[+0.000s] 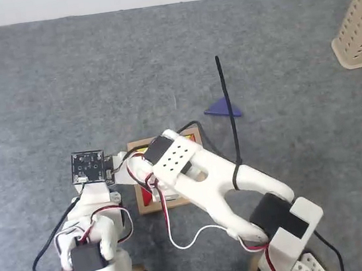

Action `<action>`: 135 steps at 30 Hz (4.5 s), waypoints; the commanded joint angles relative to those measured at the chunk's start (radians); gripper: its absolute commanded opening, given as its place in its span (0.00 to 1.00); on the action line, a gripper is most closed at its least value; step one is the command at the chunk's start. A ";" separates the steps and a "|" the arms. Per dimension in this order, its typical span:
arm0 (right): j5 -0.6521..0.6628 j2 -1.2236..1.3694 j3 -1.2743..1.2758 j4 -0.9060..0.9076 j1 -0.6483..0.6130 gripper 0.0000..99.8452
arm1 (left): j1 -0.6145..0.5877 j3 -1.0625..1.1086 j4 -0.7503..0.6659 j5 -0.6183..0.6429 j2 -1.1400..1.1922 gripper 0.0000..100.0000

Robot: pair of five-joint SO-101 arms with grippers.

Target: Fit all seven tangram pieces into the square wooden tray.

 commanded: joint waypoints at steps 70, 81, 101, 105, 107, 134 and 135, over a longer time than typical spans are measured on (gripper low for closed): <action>-0.471 -0.054 0.086 -0.084 -0.013 0.01 | -0.003 -0.005 0.005 -0.006 -0.012 0.01; -0.416 -0.062 0.100 -0.071 -0.012 0.01 | -0.002 -0.005 0.005 -0.006 -0.012 0.01; -0.465 -0.248 0.215 -0.119 -0.013 0.01 | -0.003 -0.005 0.005 -0.006 -0.012 0.01; -0.465 -0.216 0.215 -0.120 -0.015 0.01 | -0.003 -0.005 0.005 -0.006 -0.012 0.01; -0.465 -0.186 0.212 -0.127 -0.015 0.01 | -0.003 -0.005 0.005 -0.006 -0.012 0.01; -0.522 -0.219 0.157 -0.137 0.002 0.01 | -0.003 -0.005 0.005 -0.006 -0.012 0.01; -0.523 -0.257 0.158 -0.125 0.018 0.01 | -0.003 -0.005 0.005 -0.006 -0.012 0.01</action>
